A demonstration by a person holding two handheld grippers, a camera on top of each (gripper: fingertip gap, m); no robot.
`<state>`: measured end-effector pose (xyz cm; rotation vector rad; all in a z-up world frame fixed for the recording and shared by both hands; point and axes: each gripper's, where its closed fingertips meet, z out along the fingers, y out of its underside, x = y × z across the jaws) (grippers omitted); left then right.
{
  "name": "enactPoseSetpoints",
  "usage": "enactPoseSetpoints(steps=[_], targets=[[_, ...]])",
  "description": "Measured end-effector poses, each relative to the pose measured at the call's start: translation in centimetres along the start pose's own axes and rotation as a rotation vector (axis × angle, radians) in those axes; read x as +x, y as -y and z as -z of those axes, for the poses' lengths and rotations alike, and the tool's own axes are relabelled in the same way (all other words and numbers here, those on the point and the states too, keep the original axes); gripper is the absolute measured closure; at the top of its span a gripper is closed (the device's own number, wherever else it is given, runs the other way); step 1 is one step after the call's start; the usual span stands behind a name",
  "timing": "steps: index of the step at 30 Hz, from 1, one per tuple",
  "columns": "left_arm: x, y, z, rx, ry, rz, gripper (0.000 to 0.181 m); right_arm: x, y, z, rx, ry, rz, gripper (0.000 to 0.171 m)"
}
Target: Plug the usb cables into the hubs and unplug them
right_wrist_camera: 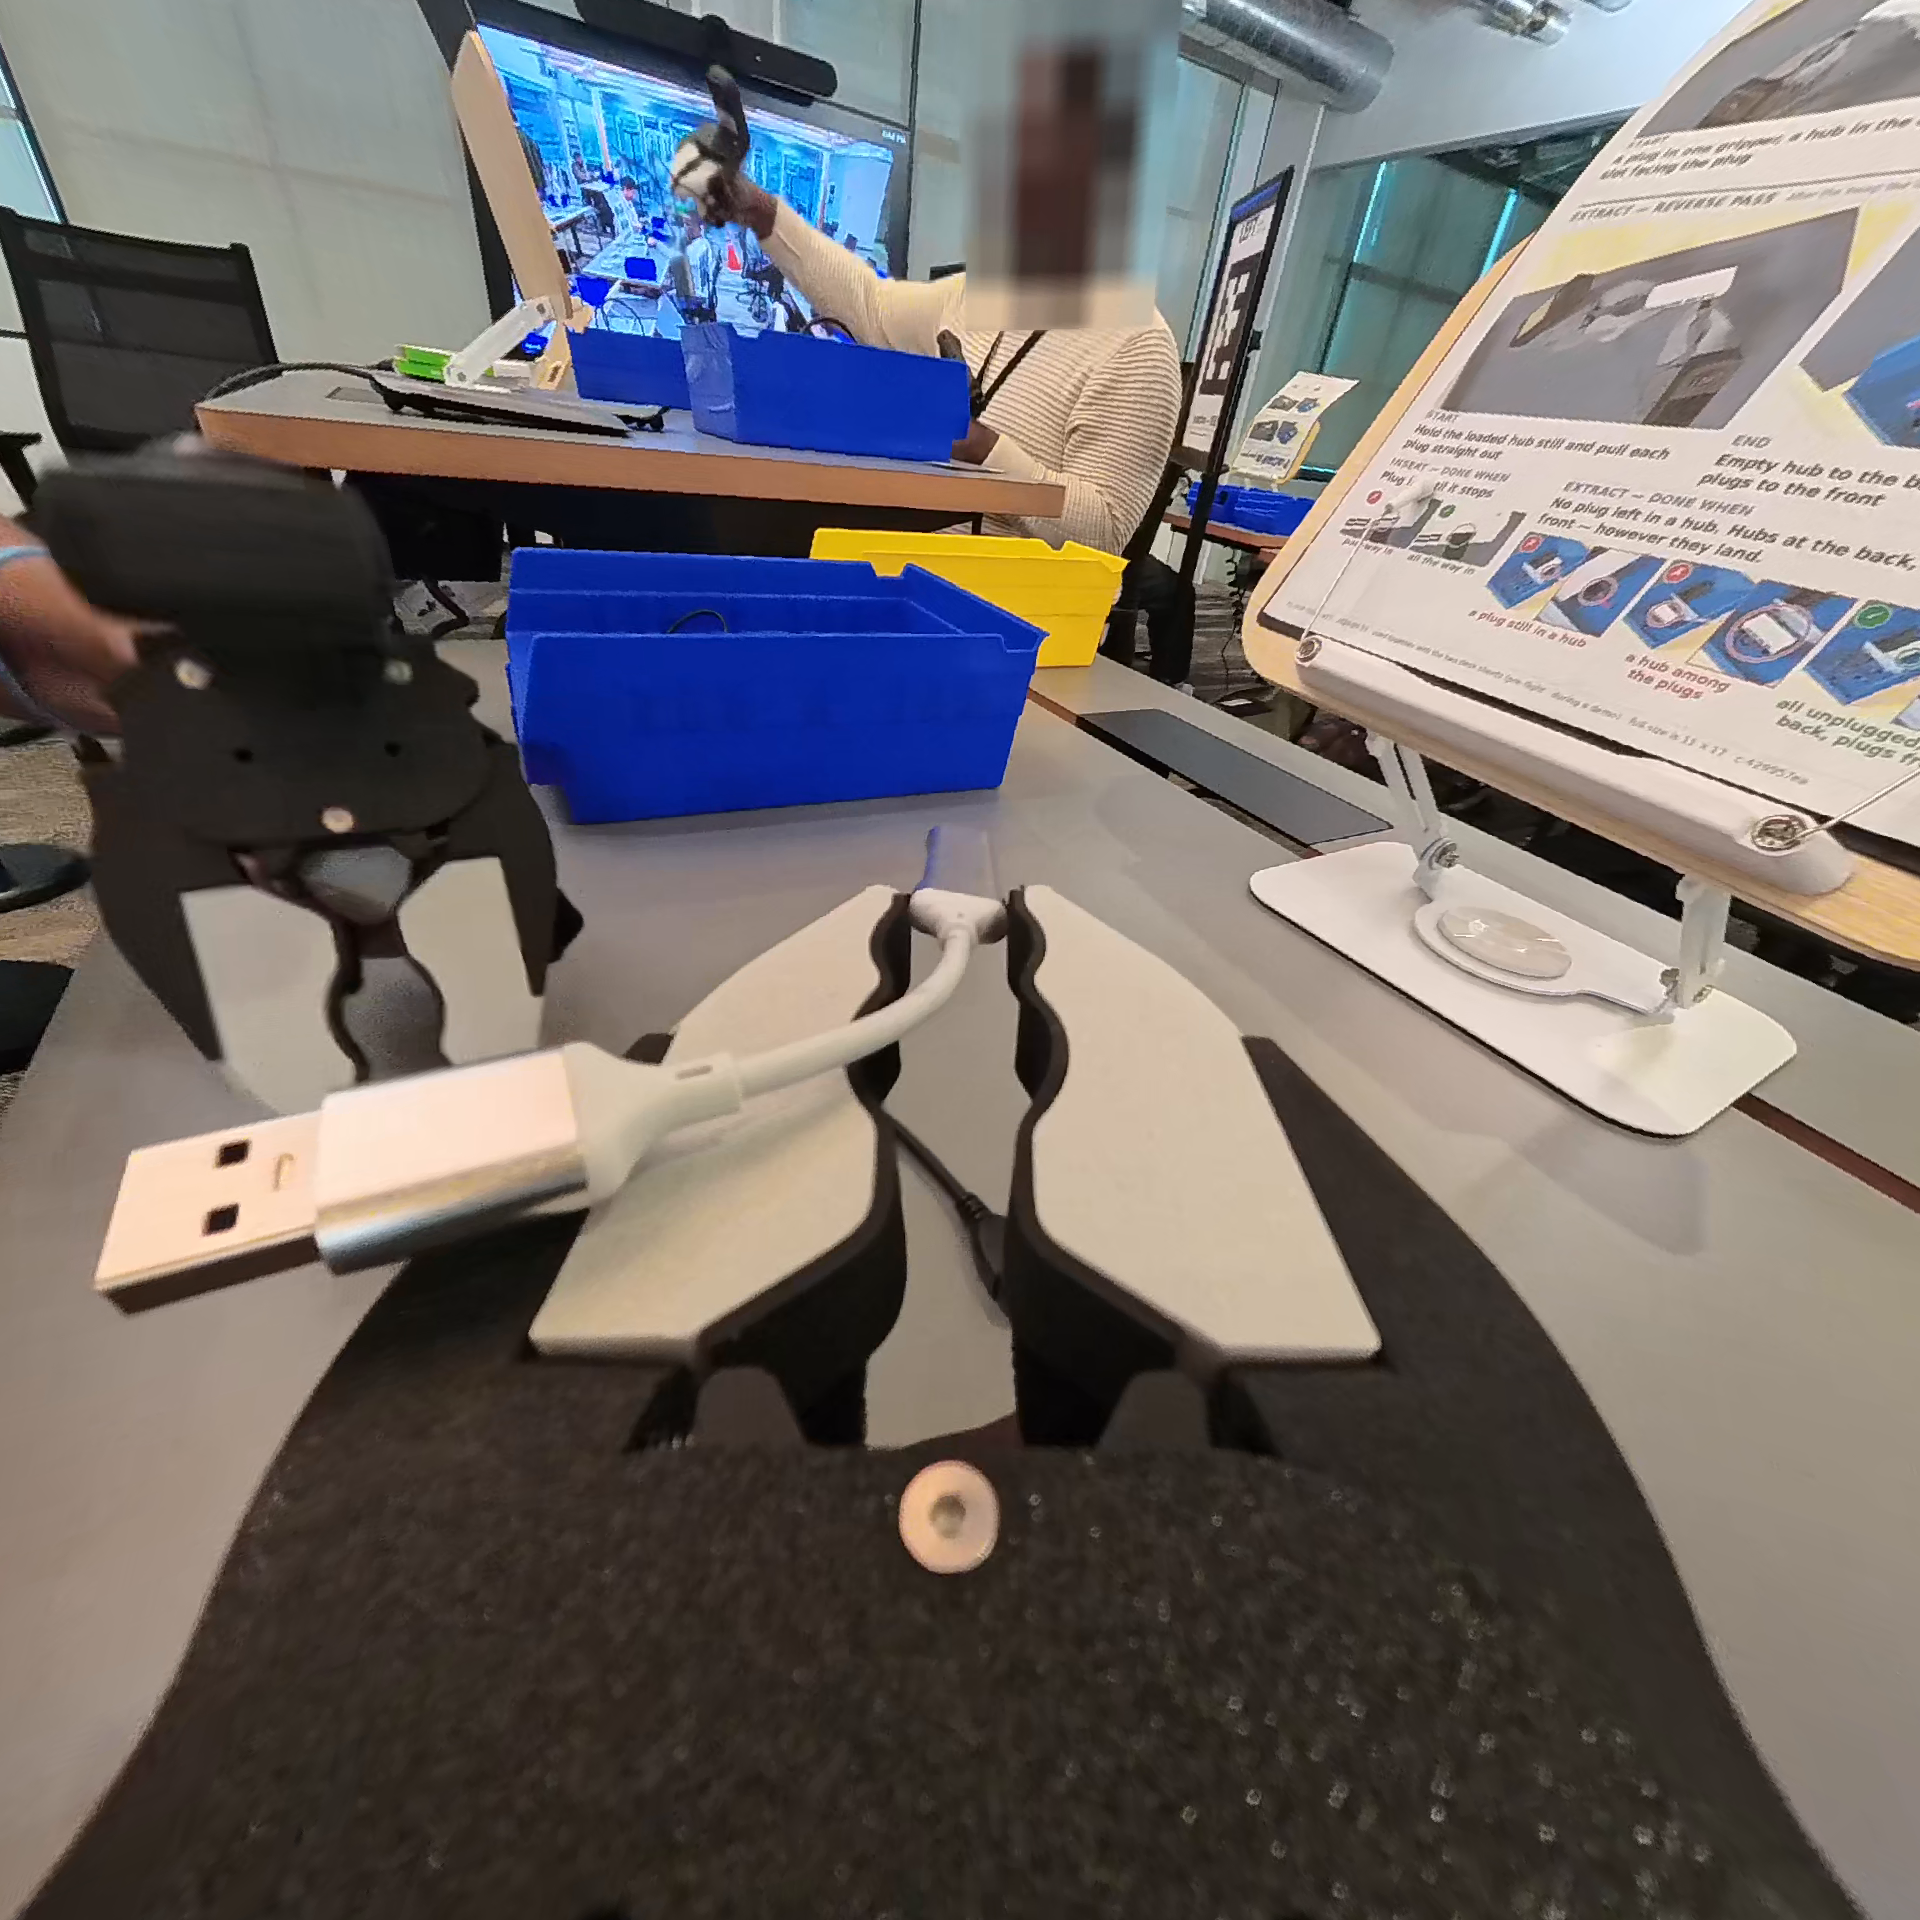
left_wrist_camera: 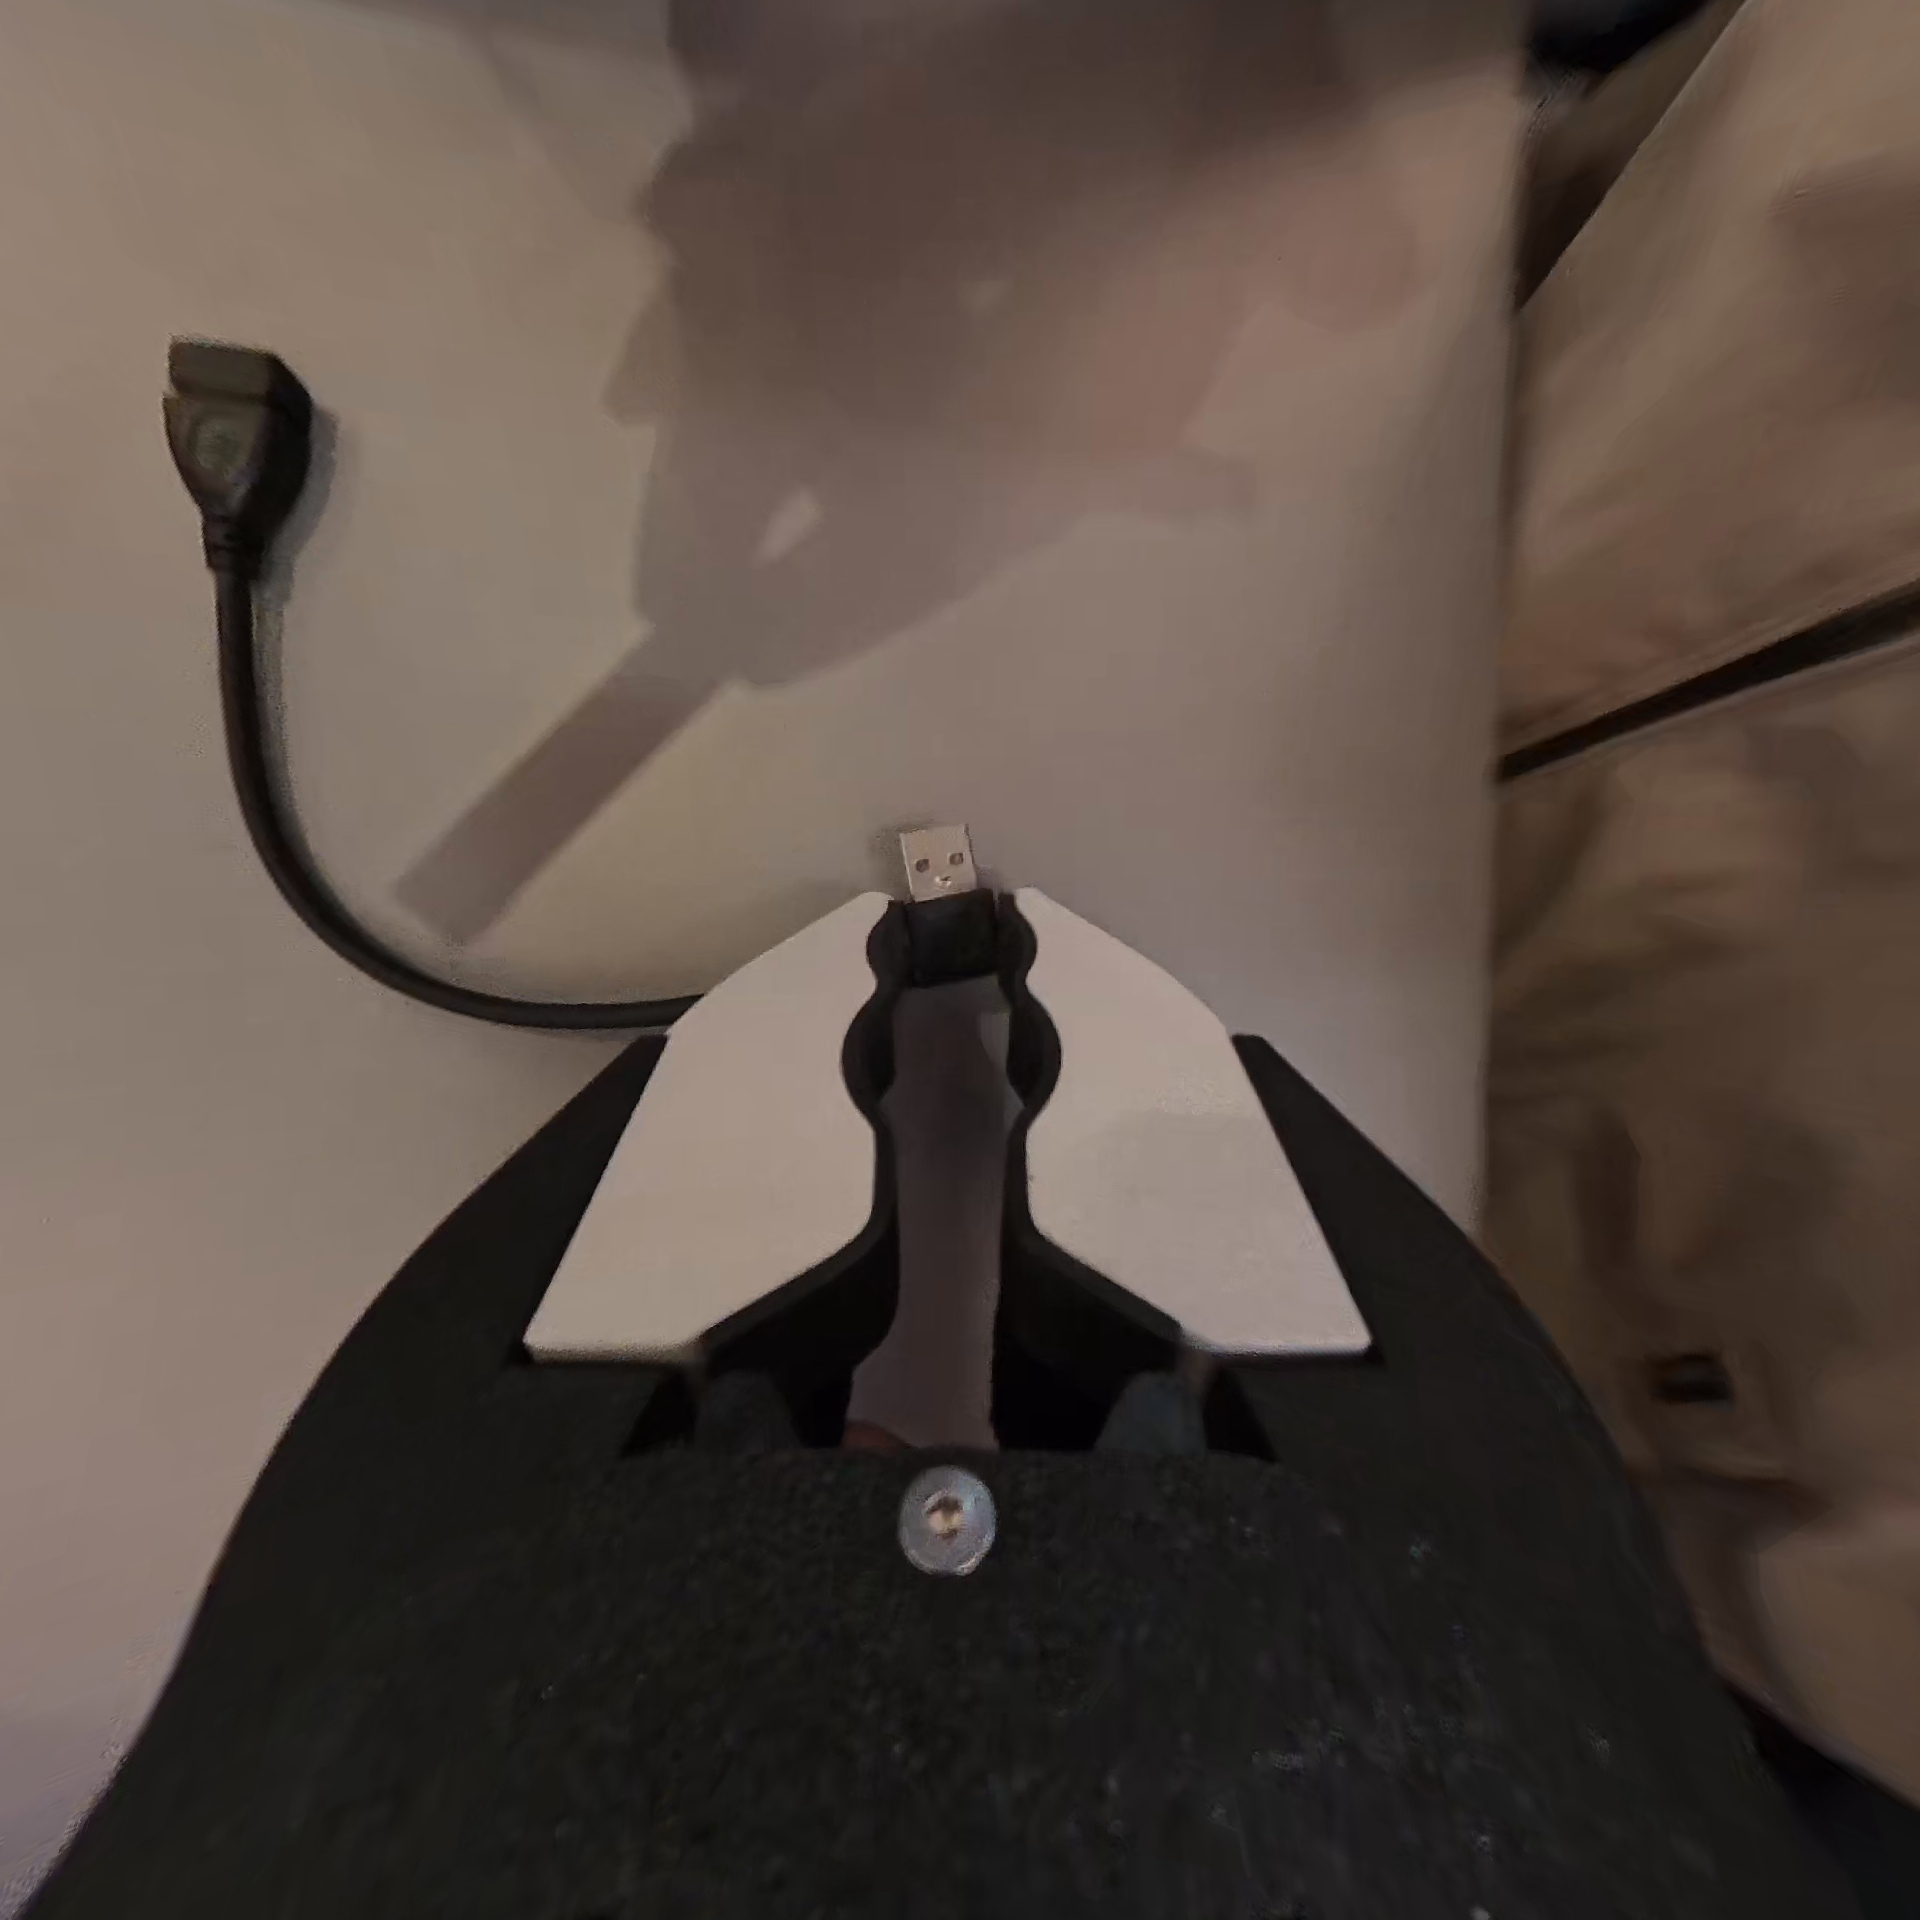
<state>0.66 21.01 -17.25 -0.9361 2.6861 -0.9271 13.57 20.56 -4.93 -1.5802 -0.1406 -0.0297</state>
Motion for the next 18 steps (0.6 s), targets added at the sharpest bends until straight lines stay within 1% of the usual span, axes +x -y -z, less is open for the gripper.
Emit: enactPoseSetpoints(steps=[3,6,8,11,14,18], targets=[[2.1,2.9,2.1,0.183,-0.158,0.143,0.165,0.2,0.1,0.2,0.005,-0.006,-0.002,0.154],[3.8,6.4,5.6,0.425,-0.373,0.305,0.165,0.4,0.3,0.3,0.015,-0.009,-0.004,0.154],[4.2,8.0,8.0,0.571,-0.521,0.412,0.165,0.5,0.4,0.4,0.017,-0.014,-0.005,0.153],[3.9,9.4,10.9,0.757,-0.735,0.573,0.165,0.7,0.5,0.5,0.021,-0.019,-0.008,0.154],[2.7,9.3,11.8,0.847,-0.854,0.698,0.165,0.8,0.4,0.6,0.02,-0.022,-0.008,0.153],[0.2,7.7,10.0,0.829,-0.867,0.891,0.165,0.8,0.4,0.5,0.019,-0.02,-0.008,0.153]])
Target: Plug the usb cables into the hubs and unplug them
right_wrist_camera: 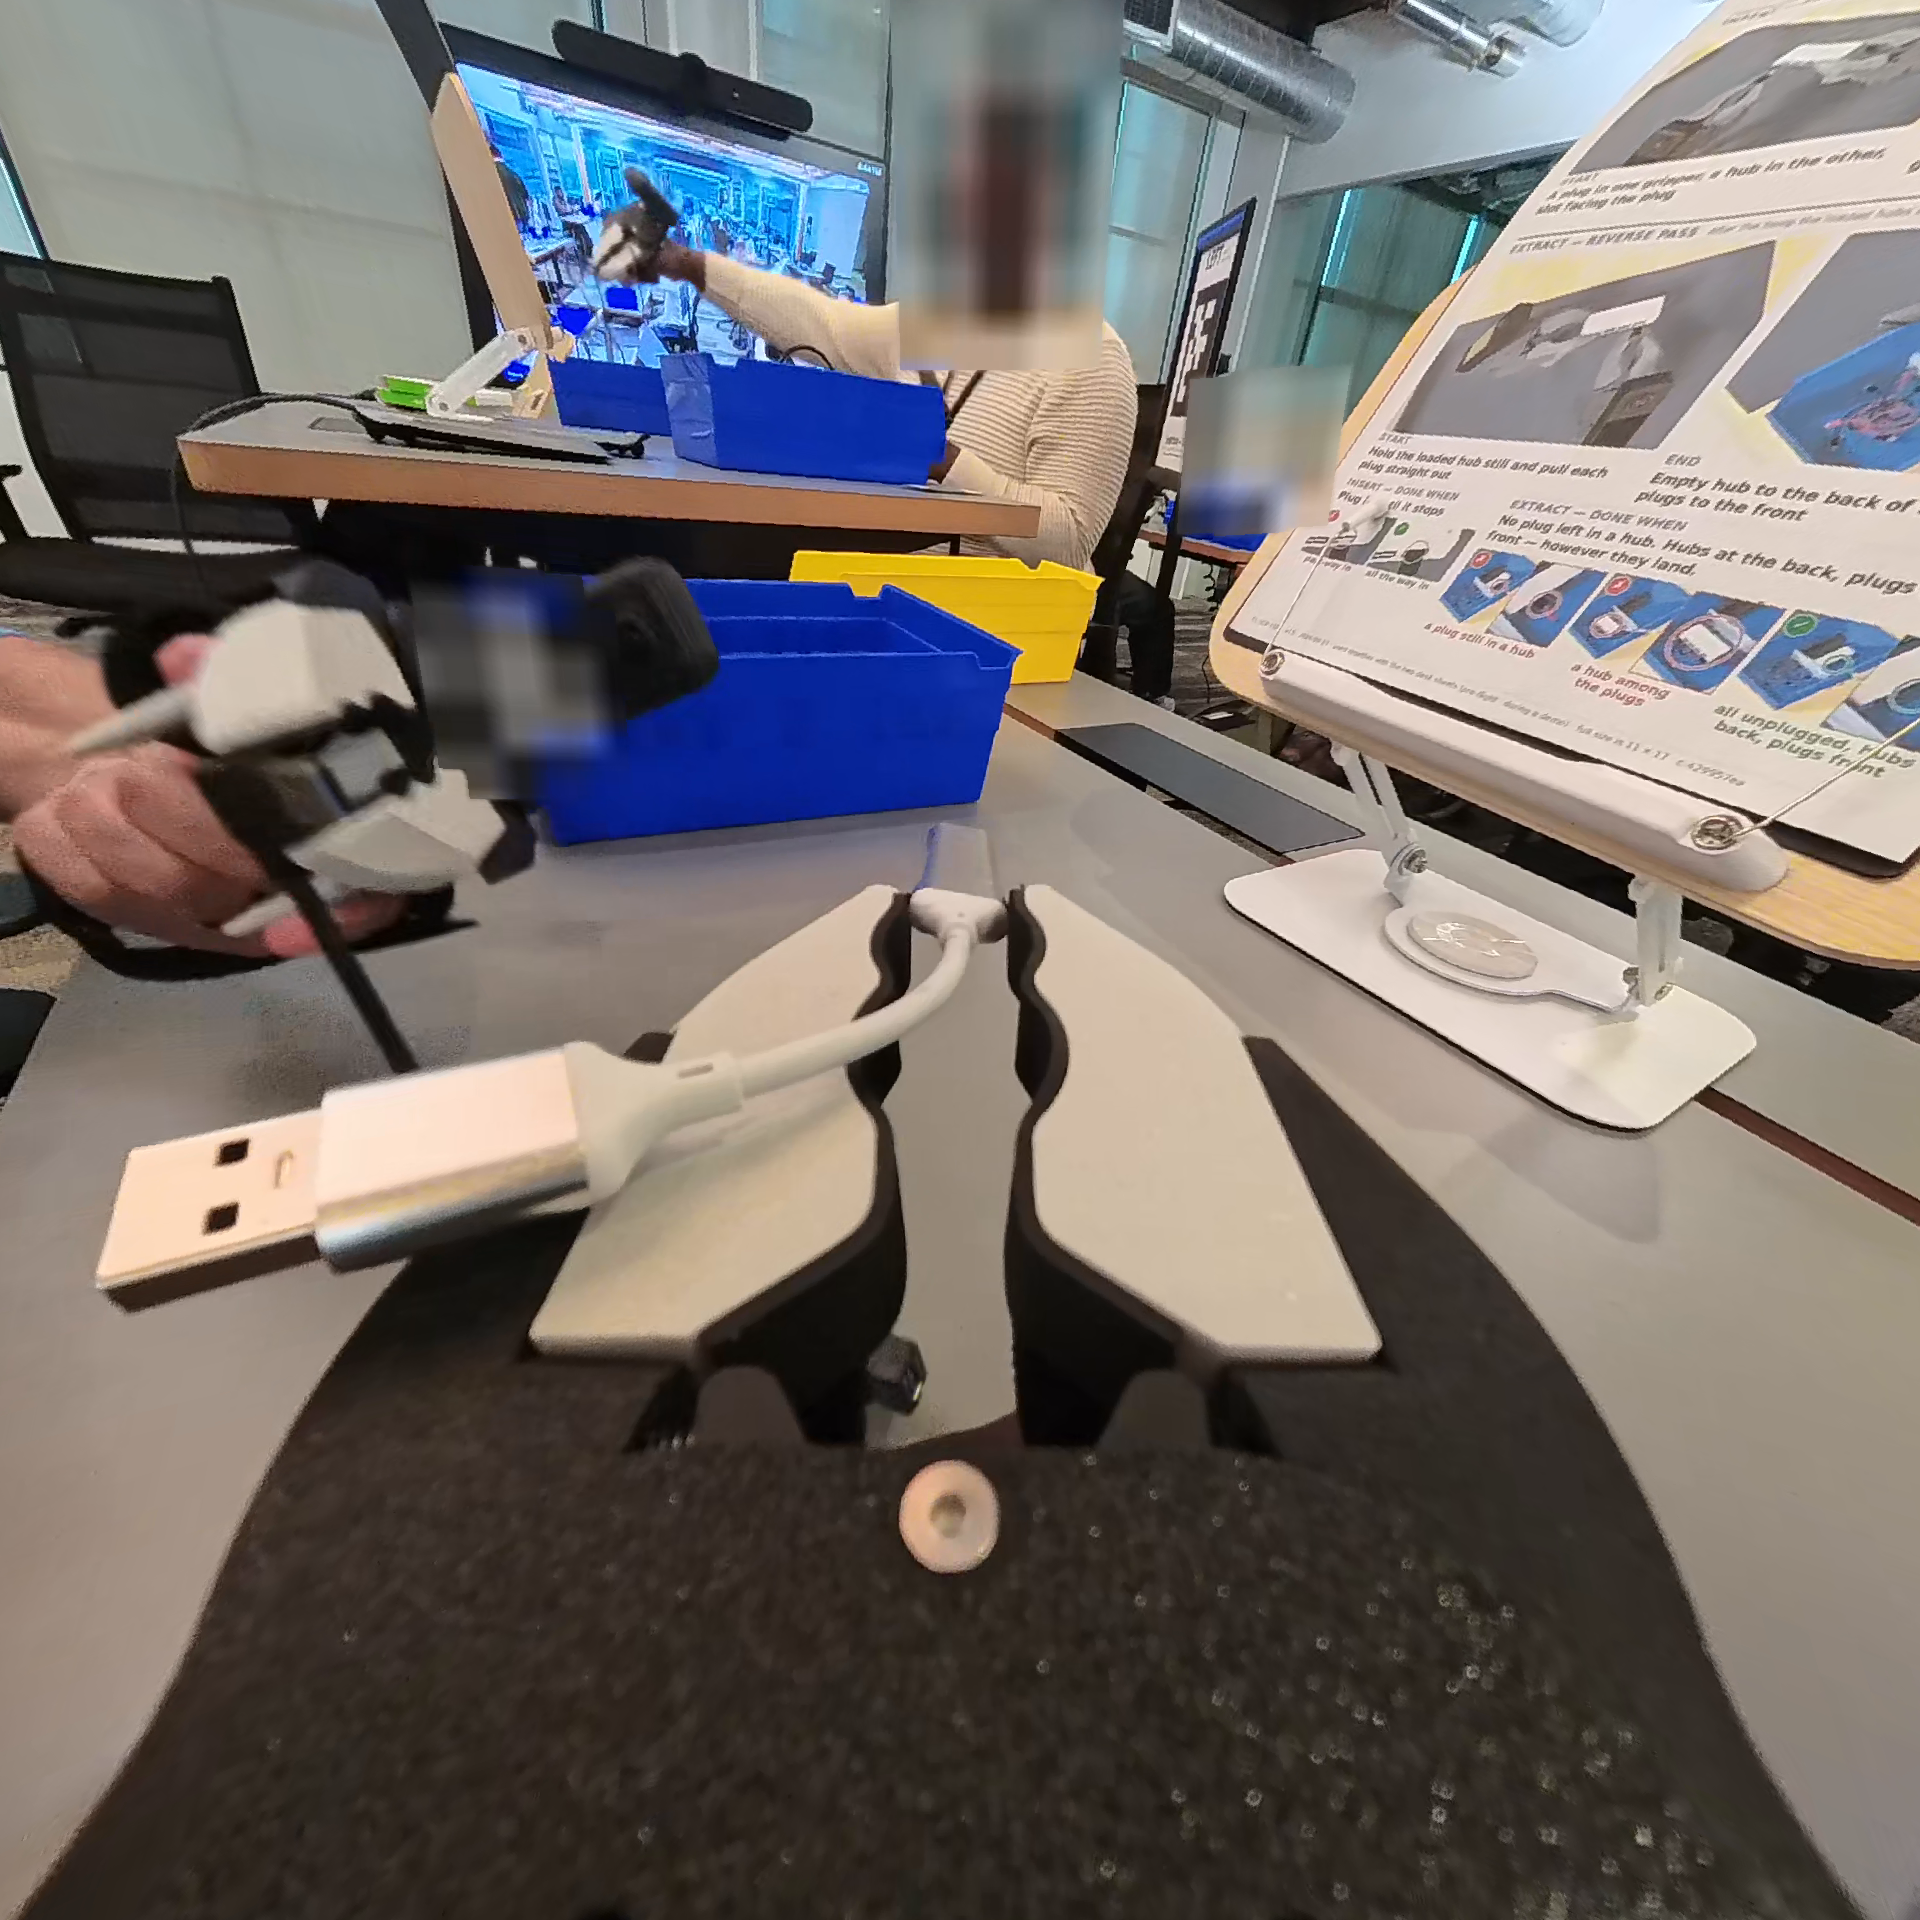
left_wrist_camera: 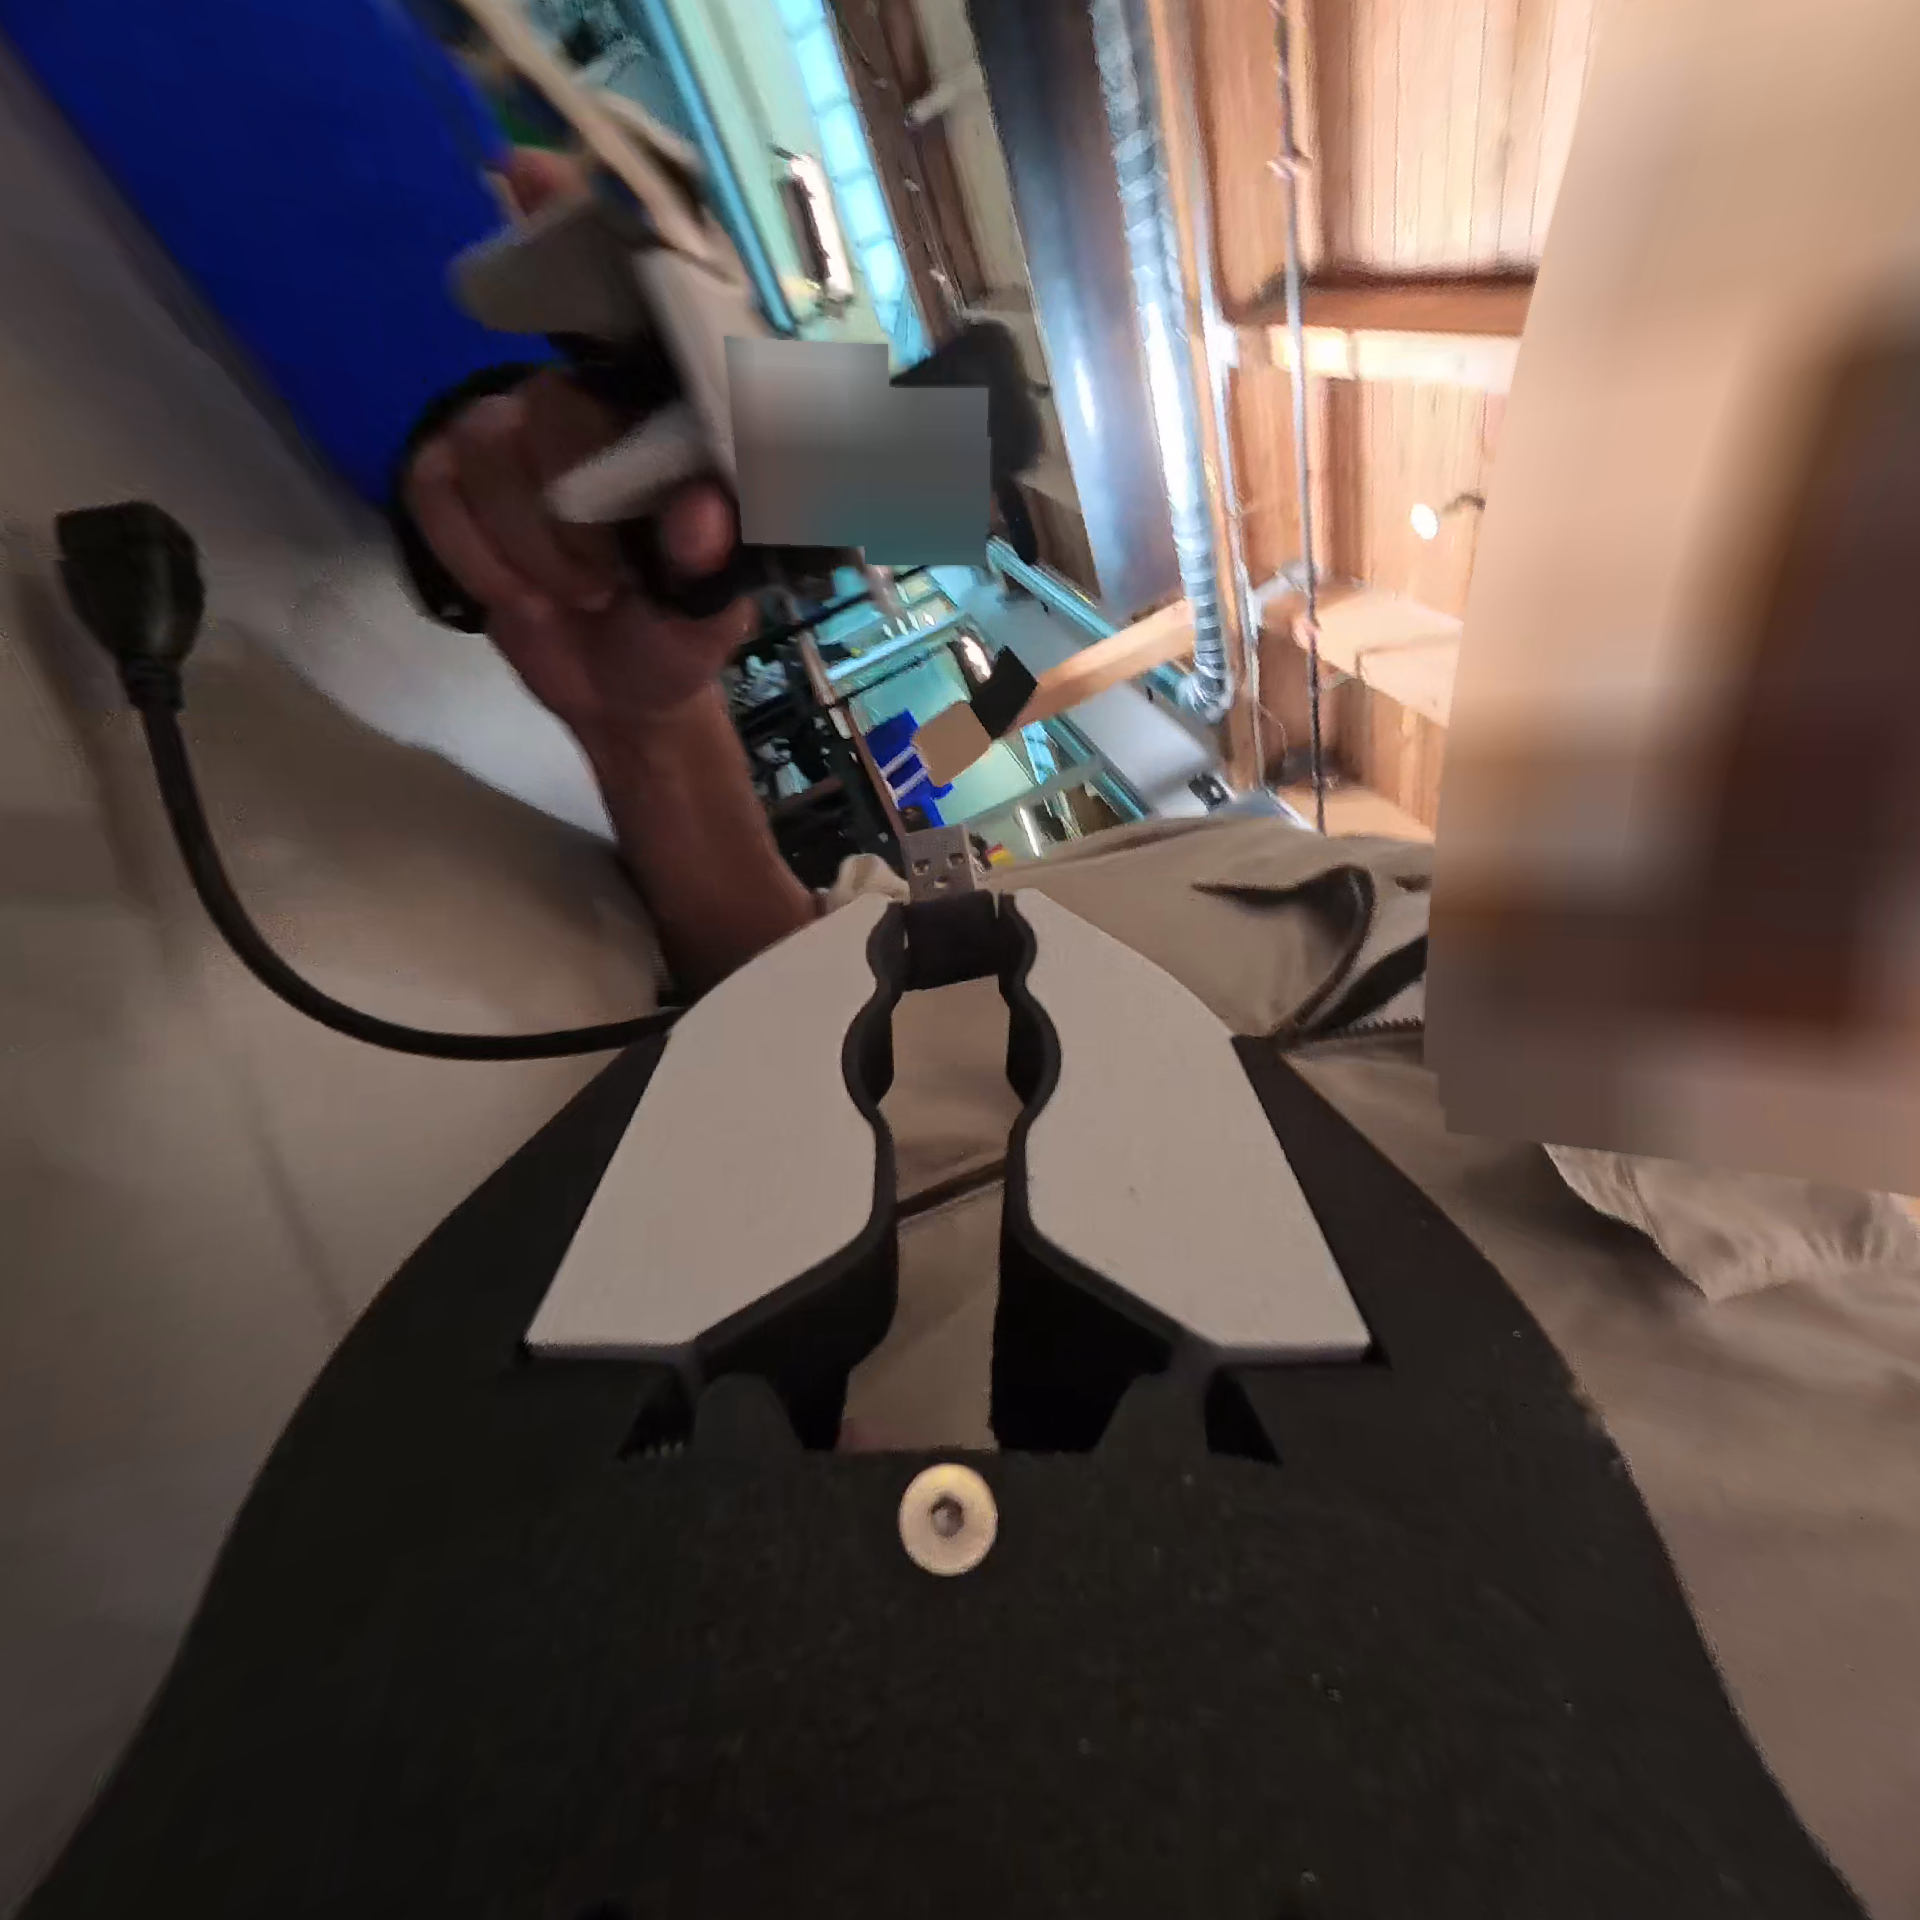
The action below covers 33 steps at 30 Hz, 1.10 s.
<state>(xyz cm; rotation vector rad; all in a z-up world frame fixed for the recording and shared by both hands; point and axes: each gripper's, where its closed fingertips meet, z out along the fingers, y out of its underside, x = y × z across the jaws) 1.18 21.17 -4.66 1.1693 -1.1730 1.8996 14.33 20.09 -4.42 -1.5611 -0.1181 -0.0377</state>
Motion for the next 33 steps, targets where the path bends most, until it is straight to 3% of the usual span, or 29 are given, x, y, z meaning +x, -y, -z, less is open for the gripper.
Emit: enactPoseSetpoints(steps=[6,9,13,16,21,28,30,33], targets=[[-3.4,2.9,2.9,0.203,0.025,0.199,0.165,0.0,-0.2,-0.1,-0.013,0.001,0.001,0.153],[-4.0,3.5,3.7,0.214,0.048,0.237,0.163,-0.1,-0.4,-0.2,-0.021,0.001,0.006,0.153],[-4.9,3.5,4.4,0.168,0.171,0.223,0.12,-0.1,-0.4,-0.3,-0.024,0.003,0.005,0.153],[-5.1,2.6,4.1,0.094,0.251,0.163,0.11,-0.2,-0.5,-0.3,-0.026,0.004,0.008,0.153],[-7.3,0.6,4.0,-0.077,0.583,-0.108,0.112,-0.3,-0.5,-0.4,-0.027,0.007,0.008,0.153],[-11.0,1.6,8.8,-0.321,1.388,-0.671,0.111,-0.6,-0.6,-0.5,-0.036,0.013,0.019,0.153],[-9.9,1.5,9.0,-0.262,1.494,-0.69,0.112,-0.6,-0.7,-0.5,-0.037,0.012,0.02,0.153],[-7.5,0.4,7.9,-0.038,1.551,-0.675,0.116,-0.7,-0.6,-0.6,-0.035,0.013,0.022,0.153]])
